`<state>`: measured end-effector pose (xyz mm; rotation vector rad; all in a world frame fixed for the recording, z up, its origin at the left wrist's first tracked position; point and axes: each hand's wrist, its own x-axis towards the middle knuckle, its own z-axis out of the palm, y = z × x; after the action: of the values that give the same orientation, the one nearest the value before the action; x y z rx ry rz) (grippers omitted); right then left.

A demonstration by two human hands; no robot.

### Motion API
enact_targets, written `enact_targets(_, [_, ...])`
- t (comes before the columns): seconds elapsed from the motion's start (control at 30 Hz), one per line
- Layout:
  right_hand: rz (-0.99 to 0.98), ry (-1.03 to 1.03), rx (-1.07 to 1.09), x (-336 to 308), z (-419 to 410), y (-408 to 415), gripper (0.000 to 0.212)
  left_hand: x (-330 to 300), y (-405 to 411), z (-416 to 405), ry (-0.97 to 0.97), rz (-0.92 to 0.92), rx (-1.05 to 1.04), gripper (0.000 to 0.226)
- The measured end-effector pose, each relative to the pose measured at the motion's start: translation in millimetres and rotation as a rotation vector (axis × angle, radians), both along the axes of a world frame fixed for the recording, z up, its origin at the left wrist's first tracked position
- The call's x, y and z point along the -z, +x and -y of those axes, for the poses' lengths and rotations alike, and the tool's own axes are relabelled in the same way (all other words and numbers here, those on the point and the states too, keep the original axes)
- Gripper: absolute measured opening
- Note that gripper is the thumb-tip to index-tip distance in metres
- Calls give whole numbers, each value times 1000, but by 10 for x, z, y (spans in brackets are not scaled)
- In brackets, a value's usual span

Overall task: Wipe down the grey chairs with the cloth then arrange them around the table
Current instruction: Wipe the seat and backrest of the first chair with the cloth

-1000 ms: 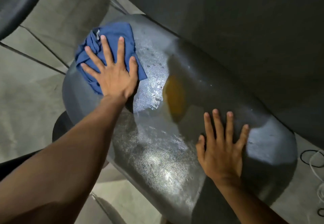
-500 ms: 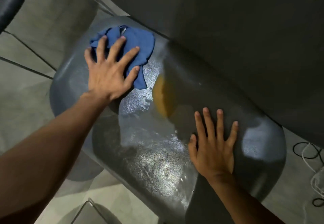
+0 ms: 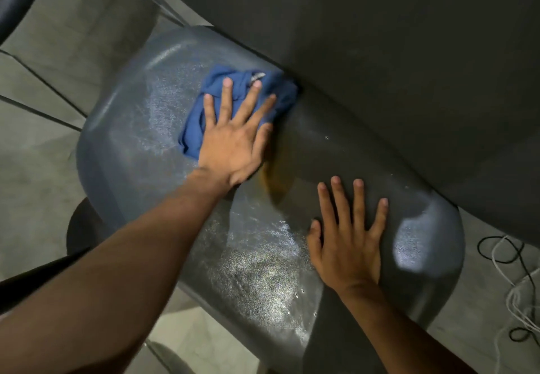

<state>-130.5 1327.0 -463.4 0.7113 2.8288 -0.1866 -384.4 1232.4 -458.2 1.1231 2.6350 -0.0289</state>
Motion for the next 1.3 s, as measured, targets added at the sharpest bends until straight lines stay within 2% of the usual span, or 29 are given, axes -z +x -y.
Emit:
enact_targets(0.17, [-26, 0, 9, -11, 3, 9, 65, 58, 638, -34, 126, 56, 70, 54])
enact_targets(0.3, [-104, -35, 32, -14, -13, 26, 59, 27, 1020, 217, 140, 79, 112, 53])
enact_targets(0.47, [-198, -154, 39, -90, -102, 81, 56, -49, 1195, 789, 0, 82, 142, 53])
enact_targets(0.57, [-200, -187, -21, -149, -251, 289, 55, -105, 1015, 1023, -73, 66, 37, 55])
enact_targets(0.63, [-187, -173, -45, -183, -314, 500, 52, -109, 814, 1023, -89, 56, -107, 55])
enact_targets(0.73, [-127, -113, -70, -204, -278, 687, 52, -72, 570, 763, -69, 57, -347, 58])
enact_targets(0.8, [-84, -75, -80, -194, -247, 680, 56, -42, 551, 497, -46, 61, -415, 60])
enact_targets(0.87, [-75, -57, -75, -187, -239, 660, 58, -17, 656, 259, -25, 80, -396, 60])
enact_targets(1.0, [-108, -56, -56, -181, -234, 661, 57, -36, 1217, 4, 13, 138, -206, 59])
enact_targets(1.13, [-96, -48, -67, -169, -236, 653, 58, -103, 2046, 144, 69, 234, -48, 54])
enact_targets(1.2, [-98, -48, -68, -166, -241, 655, 58, -99, 2240, 409, 26, 212, -48, 53])
enact_targets(1.3, [-94, -50, -58, -169, -236, 650, 59, -76, 2125, 844, -38, 173, -188, 56])
